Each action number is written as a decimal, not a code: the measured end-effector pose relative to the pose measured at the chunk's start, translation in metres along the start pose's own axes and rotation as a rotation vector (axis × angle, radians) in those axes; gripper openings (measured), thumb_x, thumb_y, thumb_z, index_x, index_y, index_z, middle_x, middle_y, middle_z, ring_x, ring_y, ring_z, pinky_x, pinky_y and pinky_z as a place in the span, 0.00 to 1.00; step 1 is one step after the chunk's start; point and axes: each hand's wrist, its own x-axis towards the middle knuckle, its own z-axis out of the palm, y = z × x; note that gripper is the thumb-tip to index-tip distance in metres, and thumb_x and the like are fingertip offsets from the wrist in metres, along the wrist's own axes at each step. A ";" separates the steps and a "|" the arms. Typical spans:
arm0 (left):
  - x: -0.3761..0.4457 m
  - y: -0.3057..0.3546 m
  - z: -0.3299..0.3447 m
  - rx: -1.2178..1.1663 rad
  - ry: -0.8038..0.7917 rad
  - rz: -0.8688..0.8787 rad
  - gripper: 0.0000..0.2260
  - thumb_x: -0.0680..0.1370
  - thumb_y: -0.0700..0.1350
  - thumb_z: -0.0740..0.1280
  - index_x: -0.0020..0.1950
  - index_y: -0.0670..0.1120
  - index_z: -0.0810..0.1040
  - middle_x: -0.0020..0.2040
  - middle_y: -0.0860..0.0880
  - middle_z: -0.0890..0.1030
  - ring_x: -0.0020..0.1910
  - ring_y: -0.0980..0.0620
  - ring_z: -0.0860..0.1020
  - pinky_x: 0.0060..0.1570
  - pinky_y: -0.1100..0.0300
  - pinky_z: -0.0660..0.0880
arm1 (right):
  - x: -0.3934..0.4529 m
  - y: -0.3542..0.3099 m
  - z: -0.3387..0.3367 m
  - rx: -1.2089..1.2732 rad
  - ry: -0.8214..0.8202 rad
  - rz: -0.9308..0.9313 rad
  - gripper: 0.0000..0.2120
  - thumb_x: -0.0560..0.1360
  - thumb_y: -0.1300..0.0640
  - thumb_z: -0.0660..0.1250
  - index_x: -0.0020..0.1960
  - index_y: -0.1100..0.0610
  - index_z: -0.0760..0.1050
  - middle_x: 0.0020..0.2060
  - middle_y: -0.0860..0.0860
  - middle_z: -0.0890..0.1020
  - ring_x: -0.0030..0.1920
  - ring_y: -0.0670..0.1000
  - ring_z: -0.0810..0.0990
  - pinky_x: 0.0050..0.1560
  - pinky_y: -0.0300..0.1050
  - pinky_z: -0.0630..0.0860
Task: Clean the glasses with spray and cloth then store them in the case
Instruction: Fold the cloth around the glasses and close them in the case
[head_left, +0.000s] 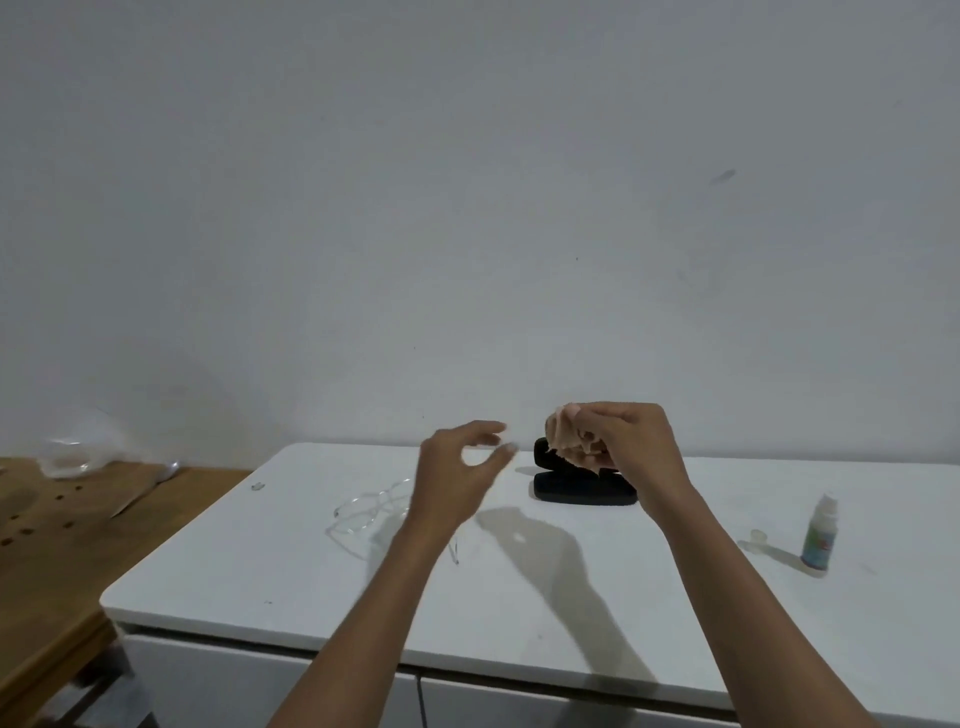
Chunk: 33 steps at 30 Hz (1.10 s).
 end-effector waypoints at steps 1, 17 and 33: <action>0.002 0.018 0.010 -0.072 -0.093 -0.027 0.08 0.72 0.52 0.78 0.50 0.53 0.87 0.44 0.57 0.87 0.48 0.63 0.82 0.49 0.69 0.74 | 0.000 -0.002 -0.004 -0.020 0.001 0.009 0.14 0.77 0.60 0.69 0.36 0.68 0.81 0.37 0.65 0.83 0.31 0.55 0.77 0.36 0.48 0.76; 0.042 0.099 0.045 -0.457 -0.182 -0.401 0.03 0.74 0.36 0.70 0.43 0.43 0.80 0.35 0.47 0.84 0.35 0.51 0.84 0.47 0.53 0.80 | 0.009 -0.013 -0.053 -0.405 0.010 0.032 0.11 0.78 0.54 0.72 0.60 0.48 0.84 0.34 0.56 0.88 0.32 0.57 0.88 0.26 0.39 0.76; 0.059 0.114 0.040 -0.617 -0.187 -0.514 0.04 0.74 0.34 0.71 0.48 0.38 0.81 0.41 0.42 0.86 0.37 0.45 0.87 0.43 0.53 0.84 | 0.022 -0.020 -0.045 -0.628 0.078 -0.206 0.08 0.74 0.45 0.76 0.45 0.48 0.83 0.35 0.46 0.86 0.31 0.46 0.85 0.30 0.38 0.71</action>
